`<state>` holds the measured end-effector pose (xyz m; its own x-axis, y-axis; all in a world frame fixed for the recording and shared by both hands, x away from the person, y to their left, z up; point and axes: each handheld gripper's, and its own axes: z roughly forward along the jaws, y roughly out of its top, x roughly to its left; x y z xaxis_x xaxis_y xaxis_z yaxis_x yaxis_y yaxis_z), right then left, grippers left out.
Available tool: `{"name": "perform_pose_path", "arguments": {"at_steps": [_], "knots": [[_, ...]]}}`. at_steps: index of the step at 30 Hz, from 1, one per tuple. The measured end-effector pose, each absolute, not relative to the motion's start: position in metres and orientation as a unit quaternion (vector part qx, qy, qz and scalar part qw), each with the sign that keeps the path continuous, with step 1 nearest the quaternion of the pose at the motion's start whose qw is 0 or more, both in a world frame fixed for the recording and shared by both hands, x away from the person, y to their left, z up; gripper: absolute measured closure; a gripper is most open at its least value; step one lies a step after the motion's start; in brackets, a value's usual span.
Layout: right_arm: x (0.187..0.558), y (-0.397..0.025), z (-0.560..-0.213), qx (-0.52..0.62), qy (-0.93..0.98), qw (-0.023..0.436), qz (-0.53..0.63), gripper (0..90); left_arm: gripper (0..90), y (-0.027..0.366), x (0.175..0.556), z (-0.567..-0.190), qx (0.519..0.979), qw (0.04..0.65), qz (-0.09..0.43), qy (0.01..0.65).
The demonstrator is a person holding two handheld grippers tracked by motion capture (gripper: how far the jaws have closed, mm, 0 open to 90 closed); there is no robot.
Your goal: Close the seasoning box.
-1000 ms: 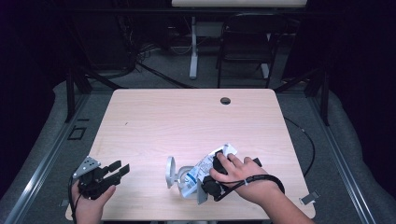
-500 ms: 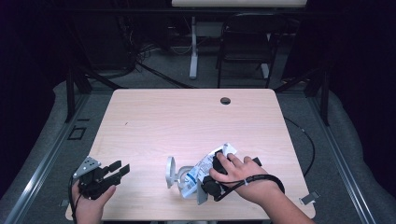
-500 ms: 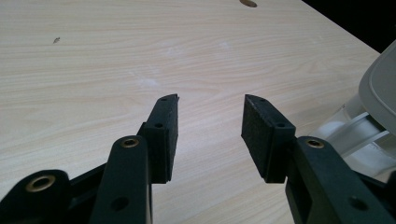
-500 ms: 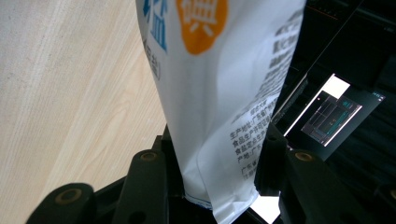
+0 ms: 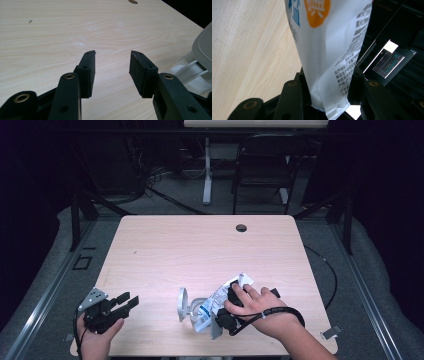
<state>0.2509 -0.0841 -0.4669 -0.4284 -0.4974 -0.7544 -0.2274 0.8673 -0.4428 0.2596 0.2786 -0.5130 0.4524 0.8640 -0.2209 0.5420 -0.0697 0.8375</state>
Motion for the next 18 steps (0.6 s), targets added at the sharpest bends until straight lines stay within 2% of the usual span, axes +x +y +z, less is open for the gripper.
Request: {"name": "perform_pose_path", "arguments": {"at_steps": [18], "knots": [[0.2511, -0.0843, -0.4661, -0.217, 0.835, 0.487, -0.132, 66.7, 56.8, 0.2790, 0.2597, -0.5133, 0.711, 0.469, 0.171, 0.496]]}}
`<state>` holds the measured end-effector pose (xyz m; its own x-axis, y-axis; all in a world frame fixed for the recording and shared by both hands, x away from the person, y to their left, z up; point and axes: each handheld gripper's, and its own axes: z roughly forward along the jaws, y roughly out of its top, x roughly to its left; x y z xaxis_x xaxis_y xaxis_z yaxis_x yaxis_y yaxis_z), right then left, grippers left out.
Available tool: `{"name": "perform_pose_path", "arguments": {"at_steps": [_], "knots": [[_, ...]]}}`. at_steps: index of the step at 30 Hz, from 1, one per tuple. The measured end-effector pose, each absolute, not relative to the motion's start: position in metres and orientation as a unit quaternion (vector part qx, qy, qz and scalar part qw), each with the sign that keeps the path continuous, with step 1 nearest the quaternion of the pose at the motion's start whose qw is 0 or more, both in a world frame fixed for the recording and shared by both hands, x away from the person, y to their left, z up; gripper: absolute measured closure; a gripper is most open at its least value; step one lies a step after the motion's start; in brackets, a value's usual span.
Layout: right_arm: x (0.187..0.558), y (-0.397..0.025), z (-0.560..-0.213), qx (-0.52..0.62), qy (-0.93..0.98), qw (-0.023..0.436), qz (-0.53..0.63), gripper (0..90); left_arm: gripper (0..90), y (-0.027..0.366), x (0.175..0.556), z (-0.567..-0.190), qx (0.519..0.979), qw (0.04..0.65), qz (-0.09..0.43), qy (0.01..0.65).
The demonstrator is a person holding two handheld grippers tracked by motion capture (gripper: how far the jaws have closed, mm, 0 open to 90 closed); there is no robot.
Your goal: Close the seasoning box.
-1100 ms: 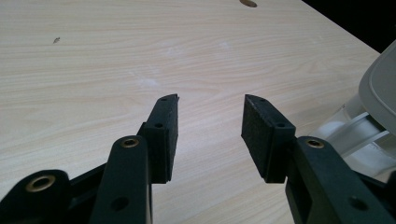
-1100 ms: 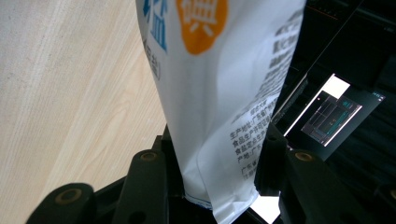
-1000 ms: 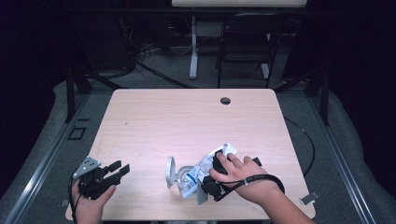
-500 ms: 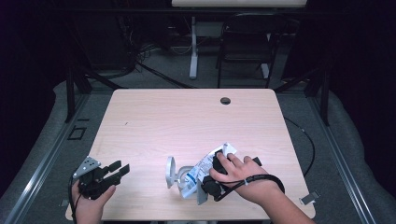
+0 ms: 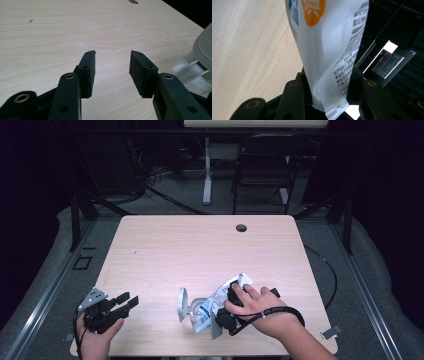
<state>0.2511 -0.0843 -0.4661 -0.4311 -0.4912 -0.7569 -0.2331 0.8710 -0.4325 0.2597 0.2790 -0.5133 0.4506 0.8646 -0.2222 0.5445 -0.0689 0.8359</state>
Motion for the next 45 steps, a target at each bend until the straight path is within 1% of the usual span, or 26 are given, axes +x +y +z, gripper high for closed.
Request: {"name": "perform_pose_path", "arguments": {"at_steps": [17, 45], "knots": [[0.2502, -0.0804, -0.4637, -0.223, 0.831, 0.488, -0.149, 69.7, 56.8, 0.2800, 0.2594, -0.5129, 0.710, 0.469, 0.170, 0.497], [0.2489, -0.0835, -0.4650, -0.208, 0.839, 0.483, -0.141, 75.4, 56.8, 0.2796, 0.2601, -0.5141, 0.710, 0.469, 0.170, 0.497]]}}
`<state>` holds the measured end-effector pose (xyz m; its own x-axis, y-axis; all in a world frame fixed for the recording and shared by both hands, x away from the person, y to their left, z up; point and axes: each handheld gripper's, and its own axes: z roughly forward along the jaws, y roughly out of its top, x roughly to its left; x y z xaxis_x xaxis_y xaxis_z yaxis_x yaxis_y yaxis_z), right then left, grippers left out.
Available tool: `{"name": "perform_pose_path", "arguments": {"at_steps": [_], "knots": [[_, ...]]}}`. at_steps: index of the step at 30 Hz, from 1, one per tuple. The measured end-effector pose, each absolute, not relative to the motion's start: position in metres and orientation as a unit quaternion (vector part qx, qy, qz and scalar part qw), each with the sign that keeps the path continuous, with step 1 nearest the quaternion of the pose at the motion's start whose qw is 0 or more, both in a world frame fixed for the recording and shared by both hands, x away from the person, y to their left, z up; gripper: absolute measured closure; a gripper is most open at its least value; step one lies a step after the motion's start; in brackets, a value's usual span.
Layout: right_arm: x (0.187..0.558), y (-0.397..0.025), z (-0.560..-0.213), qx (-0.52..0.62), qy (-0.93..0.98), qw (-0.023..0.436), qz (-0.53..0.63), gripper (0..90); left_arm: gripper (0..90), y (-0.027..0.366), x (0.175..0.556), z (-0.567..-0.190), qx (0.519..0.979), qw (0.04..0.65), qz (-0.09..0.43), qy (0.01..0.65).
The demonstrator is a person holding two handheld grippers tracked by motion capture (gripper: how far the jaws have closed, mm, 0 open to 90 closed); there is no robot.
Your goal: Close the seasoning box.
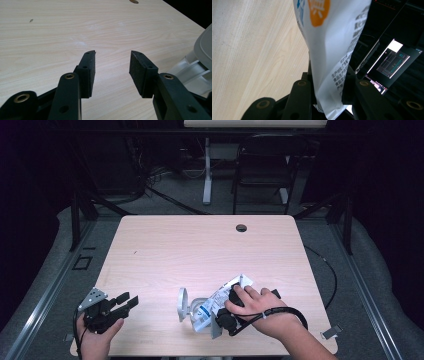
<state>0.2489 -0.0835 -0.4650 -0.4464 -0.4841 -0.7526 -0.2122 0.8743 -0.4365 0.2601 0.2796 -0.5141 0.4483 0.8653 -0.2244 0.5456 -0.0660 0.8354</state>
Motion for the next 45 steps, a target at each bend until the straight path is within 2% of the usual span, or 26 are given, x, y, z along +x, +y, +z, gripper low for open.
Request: {"name": "perform_pose_path", "arguments": {"at_steps": [45], "knots": [[0.249, -0.100, -0.471, -0.116, 0.888, 0.445, -0.028, 76.0, 56.7, 0.279, 0.261, -0.516, 0.713, 0.463, 0.168, 0.498]]}}
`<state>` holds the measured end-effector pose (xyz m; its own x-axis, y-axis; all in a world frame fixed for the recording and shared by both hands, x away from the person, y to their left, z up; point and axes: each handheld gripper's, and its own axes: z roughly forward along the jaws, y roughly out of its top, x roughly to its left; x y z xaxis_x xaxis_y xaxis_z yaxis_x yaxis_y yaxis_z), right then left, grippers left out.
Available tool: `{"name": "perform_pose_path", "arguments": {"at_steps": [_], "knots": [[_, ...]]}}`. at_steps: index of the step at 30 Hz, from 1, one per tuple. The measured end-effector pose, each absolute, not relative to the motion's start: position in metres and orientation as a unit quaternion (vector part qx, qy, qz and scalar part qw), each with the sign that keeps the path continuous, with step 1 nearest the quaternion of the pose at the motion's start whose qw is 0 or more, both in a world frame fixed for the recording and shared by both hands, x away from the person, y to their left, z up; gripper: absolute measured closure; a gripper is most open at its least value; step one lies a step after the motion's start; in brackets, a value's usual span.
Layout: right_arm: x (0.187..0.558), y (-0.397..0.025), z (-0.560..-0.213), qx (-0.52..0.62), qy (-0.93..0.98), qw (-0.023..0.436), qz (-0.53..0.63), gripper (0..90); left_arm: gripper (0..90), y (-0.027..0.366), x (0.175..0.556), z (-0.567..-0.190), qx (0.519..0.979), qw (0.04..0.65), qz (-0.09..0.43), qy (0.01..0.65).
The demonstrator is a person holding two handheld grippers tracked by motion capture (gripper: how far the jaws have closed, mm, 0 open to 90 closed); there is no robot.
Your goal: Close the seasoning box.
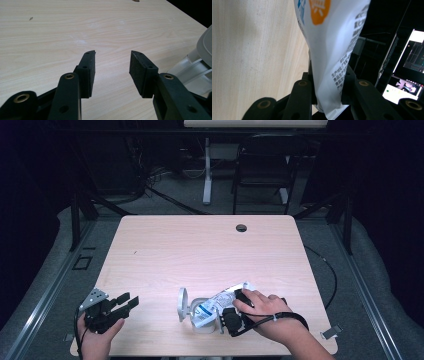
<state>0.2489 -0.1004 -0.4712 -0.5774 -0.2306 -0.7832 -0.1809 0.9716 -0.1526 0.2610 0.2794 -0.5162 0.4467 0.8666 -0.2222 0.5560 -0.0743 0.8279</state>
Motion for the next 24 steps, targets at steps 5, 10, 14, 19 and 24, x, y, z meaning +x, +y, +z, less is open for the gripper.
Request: {"name": "perform_pose_path", "arguments": {"at_steps": [5, 10, 14, 19, 24], "knots": [[0.249, -0.104, -0.474, -0.099, 0.893, 0.439, -0.007, 76.1, 56.7, 0.279, 0.261, -0.517, 0.713, 0.462, 0.169, 0.500], [0.249, -0.109, -0.476, -0.082, 0.897, 0.433, 0.018, 76.2, 56.7, 0.280, 0.261, -0.516, 0.713, 0.462, 0.168, 0.499], [0.249, -0.112, -0.479, -0.064, 0.900, 0.430, 0.036, 76.2, 56.7, 0.280, 0.261, -0.517, 0.712, 0.463, 0.169, 0.500], [0.251, -0.116, -0.481, -0.040, 0.903, 0.424, 0.057, 76.3, 56.6, 0.280, 0.261, -0.517, 0.712, 0.463, 0.169, 0.500], [0.254, -0.120, -0.483, -0.020, 0.908, 0.407, 0.096, 76.4, 56.6, 0.279, 0.262, -0.518, 0.714, 0.461, 0.170, 0.500]]}}
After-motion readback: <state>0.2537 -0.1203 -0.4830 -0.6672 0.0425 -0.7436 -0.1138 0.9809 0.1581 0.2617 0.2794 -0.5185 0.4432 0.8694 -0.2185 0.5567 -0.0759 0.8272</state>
